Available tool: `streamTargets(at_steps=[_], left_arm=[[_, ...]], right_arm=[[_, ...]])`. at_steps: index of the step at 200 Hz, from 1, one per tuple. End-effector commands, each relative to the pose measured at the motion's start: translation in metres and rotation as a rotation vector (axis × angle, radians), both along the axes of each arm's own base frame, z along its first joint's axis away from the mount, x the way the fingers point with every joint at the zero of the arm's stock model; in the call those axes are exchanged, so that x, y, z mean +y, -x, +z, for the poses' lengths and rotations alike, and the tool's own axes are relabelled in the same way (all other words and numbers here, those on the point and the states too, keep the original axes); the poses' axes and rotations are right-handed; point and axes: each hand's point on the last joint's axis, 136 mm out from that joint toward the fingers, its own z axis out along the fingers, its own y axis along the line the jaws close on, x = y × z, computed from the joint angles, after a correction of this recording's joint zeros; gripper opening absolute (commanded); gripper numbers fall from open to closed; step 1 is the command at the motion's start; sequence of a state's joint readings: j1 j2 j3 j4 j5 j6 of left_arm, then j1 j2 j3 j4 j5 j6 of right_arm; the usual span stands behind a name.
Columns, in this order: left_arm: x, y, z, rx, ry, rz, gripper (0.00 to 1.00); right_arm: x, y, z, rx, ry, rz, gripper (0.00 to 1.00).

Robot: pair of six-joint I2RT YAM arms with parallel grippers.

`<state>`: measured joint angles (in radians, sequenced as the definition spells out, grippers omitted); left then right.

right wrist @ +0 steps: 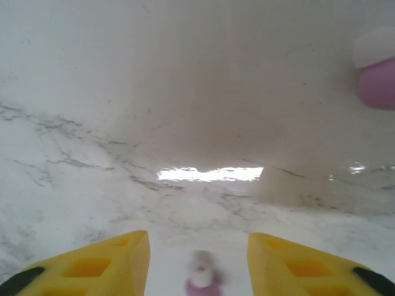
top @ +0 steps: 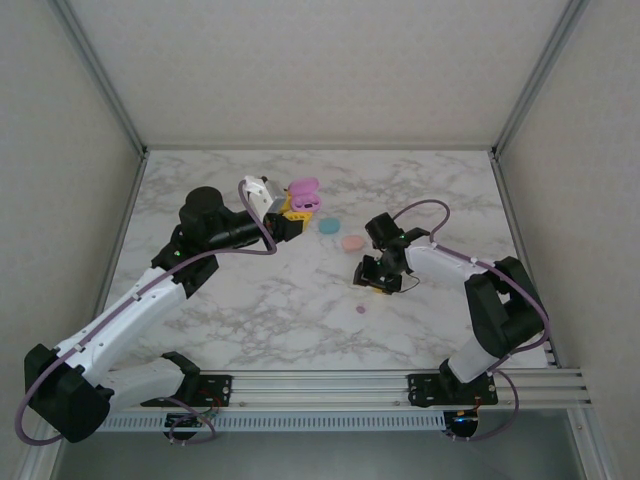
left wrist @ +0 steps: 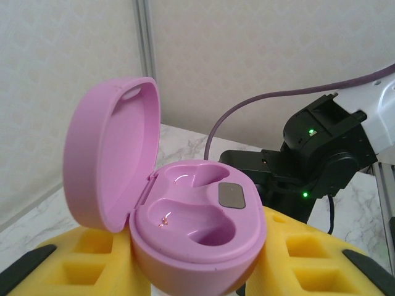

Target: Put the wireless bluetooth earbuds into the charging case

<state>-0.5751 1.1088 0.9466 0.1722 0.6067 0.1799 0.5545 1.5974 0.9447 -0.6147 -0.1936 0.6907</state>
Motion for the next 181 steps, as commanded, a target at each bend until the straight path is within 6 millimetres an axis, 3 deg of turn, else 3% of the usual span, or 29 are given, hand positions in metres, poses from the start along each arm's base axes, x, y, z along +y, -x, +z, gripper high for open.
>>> streamTargets(at_steps=[1, 60, 97, 140, 181], left_arm=[[0.000, 0.003, 0.008, -0.015, 0.011, 0.002, 0.35], [0.001, 0.002, 0.007, -0.016, 0.010, 0.005, 0.35], [0.001, 0.003, 0.007, -0.013, 0.007, 0.006, 0.35], [0.002, 0.004, 0.007, -0.013, 0.005, 0.005, 0.35], [0.003, 0.005, 0.009, -0.017, 0.008, 0.010, 0.35]], right_arm=[[-0.011, 0.010, 0.000, 0.019, 0.063, 0.029, 0.47], [0.006, 0.035, -0.003, 0.053, 0.070, 0.110, 0.47], [0.005, 0.037, -0.012, 0.069, 0.112, 0.132, 0.47], [0.020, 0.023, -0.004, 0.006, 0.114, 0.228, 0.48], [0.031, 0.015, -0.011, 0.012, 0.127, 0.311, 0.48]])
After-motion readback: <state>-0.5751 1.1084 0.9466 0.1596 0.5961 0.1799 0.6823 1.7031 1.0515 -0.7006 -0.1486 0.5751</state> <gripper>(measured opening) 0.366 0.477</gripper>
